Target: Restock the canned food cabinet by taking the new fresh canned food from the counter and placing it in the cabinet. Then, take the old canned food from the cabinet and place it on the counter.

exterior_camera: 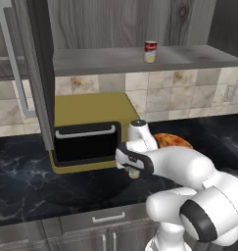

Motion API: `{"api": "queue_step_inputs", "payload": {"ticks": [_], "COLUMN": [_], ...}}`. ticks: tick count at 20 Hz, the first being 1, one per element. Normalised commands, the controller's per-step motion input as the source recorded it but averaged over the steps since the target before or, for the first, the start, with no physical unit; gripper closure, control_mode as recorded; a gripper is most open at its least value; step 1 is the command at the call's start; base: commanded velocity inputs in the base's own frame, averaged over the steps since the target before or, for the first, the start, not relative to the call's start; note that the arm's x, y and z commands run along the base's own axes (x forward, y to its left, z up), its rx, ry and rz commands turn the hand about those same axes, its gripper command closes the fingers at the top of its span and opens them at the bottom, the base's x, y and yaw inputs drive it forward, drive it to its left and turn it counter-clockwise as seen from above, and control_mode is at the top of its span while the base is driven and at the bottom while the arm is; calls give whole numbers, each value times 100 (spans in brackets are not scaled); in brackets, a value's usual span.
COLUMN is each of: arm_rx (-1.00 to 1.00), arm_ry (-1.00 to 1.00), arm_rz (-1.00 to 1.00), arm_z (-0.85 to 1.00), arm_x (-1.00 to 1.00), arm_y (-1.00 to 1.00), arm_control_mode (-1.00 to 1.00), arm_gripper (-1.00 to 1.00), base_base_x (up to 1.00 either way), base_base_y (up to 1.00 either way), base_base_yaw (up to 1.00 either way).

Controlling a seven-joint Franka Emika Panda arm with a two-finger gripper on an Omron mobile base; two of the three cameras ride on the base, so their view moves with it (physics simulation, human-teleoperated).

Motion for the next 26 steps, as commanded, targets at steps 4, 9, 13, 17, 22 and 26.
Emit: {"api": "queue_step_inputs", "payload": {"ticks": [4,9,13,17,22,26], "arm_rx": [-3,0,0,0,0,-3], "arm_ry": [-8,-2,0,-11,-30,-36], "arm_rz": [0,0,0,0,0,0], "arm_z": [-7,-12,0,6,47,96], "arm_x": [8,7,-6,-55,-94,-100], "arm_y": [0,0,0,0,0,-1], "arm_control_mode": [-100,-100,-100,-100,-100,-100], "arm_gripper": [-100,100,100,100,100,100], "base_base_x": [0,0,0,0,0,0], "base_base_y": [0,0,0,0,0,0], "base_base_yaw": [0,0,0,0,0,0]}}
